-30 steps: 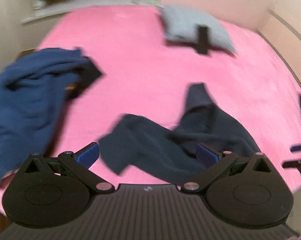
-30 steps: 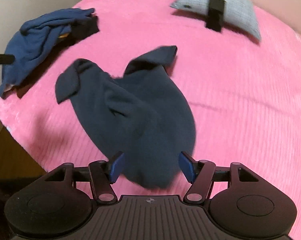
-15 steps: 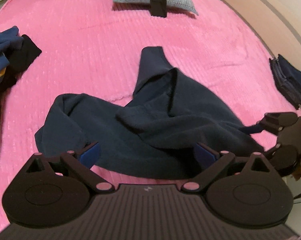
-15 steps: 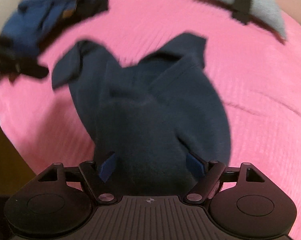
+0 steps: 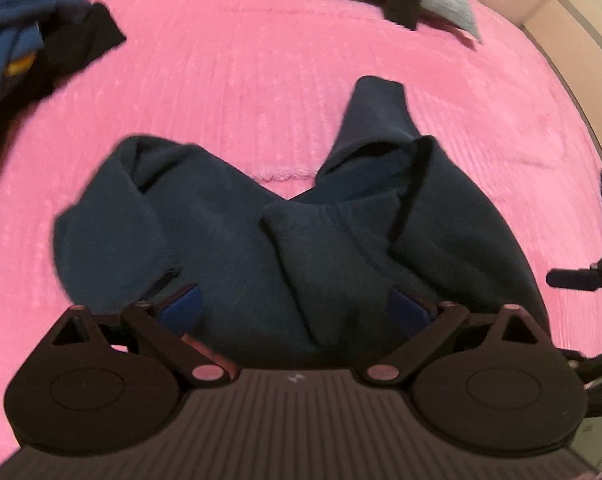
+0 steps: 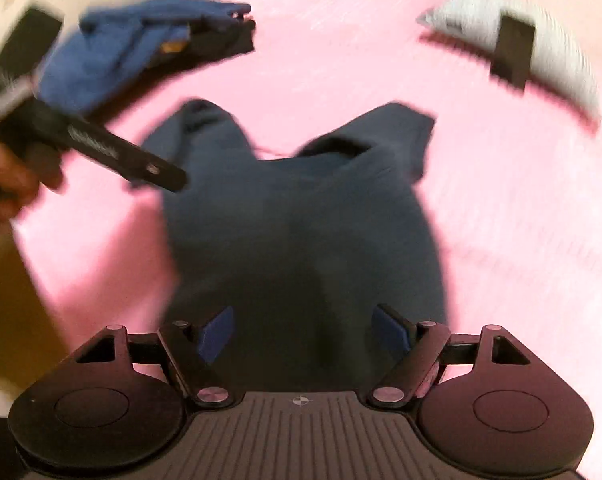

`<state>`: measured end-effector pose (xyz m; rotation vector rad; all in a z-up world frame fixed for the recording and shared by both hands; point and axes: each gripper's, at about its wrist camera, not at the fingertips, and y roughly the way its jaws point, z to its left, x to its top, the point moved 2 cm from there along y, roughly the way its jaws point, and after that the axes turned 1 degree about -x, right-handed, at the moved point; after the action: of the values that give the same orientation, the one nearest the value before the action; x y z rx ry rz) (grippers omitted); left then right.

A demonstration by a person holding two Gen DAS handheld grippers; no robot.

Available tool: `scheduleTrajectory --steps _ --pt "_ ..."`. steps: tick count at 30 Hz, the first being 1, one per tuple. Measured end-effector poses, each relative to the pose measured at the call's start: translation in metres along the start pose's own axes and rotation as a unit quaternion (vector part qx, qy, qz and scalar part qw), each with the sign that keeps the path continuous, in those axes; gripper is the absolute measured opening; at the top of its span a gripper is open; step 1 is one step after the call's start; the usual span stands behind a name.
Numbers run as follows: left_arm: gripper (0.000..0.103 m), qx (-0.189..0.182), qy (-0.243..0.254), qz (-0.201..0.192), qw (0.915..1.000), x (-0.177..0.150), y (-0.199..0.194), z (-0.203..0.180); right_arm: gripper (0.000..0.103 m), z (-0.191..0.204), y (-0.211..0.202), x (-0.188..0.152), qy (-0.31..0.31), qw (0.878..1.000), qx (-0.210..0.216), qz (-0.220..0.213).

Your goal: Fold clothes

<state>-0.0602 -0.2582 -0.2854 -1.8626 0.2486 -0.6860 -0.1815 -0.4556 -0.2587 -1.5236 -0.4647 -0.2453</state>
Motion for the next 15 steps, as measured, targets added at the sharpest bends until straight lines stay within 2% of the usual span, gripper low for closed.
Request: scheduleTrajectory --steps 2,3,4,5,6,7,8,10,13,15 --pt "0.092 -0.003 -0.011 -0.001 0.9999 0.002 0.020 -0.001 0.079 -0.003 0.024 -0.004 -0.058 0.998 -0.003 0.002" --pt "0.087 -0.004 -0.013 0.001 0.9999 0.002 0.030 -0.001 0.079 -0.010 0.021 -0.007 -0.047 0.999 -0.005 -0.003" --pt "0.075 -0.005 -0.015 0.007 0.9999 0.002 0.039 -0.002 0.077 -0.019 0.013 -0.010 -0.023 1.000 -0.006 -0.010" --pt "0.058 -0.004 -0.014 0.012 0.9998 0.002 0.044 -0.003 0.067 -0.028 0.004 -0.013 0.000 1.000 -0.007 -0.017" --pt "0.044 -0.002 -0.012 0.018 0.9998 0.002 0.048 -0.003 0.039 -0.037 -0.004 -0.016 0.024 0.999 -0.008 -0.024" --pt "0.017 0.000 -0.010 0.023 0.9997 0.001 0.052 -0.004 0.015 -0.046 -0.012 -0.019 0.048 0.998 -0.009 -0.031" --pt "0.003 0.008 -0.004 0.023 0.9997 0.002 0.048 -0.006 0.012 -0.055 -0.021 -0.023 0.071 0.997 -0.010 -0.038" --pt "0.003 0.009 0.012 0.006 0.9999 0.005 0.025 -0.009 0.005 -0.073 -0.037 -0.029 0.118 0.992 -0.012 -0.051" --pt "0.003 -0.005 0.043 -0.035 0.9984 0.019 -0.029 -0.018 0.005 -0.100 -0.062 -0.038 0.189 0.979 -0.015 -0.071" --pt "0.002 -0.010 0.083 -0.069 0.9941 0.032 -0.068 -0.027 0.005 -0.119 -0.079 -0.044 0.235 0.968 -0.018 -0.084"
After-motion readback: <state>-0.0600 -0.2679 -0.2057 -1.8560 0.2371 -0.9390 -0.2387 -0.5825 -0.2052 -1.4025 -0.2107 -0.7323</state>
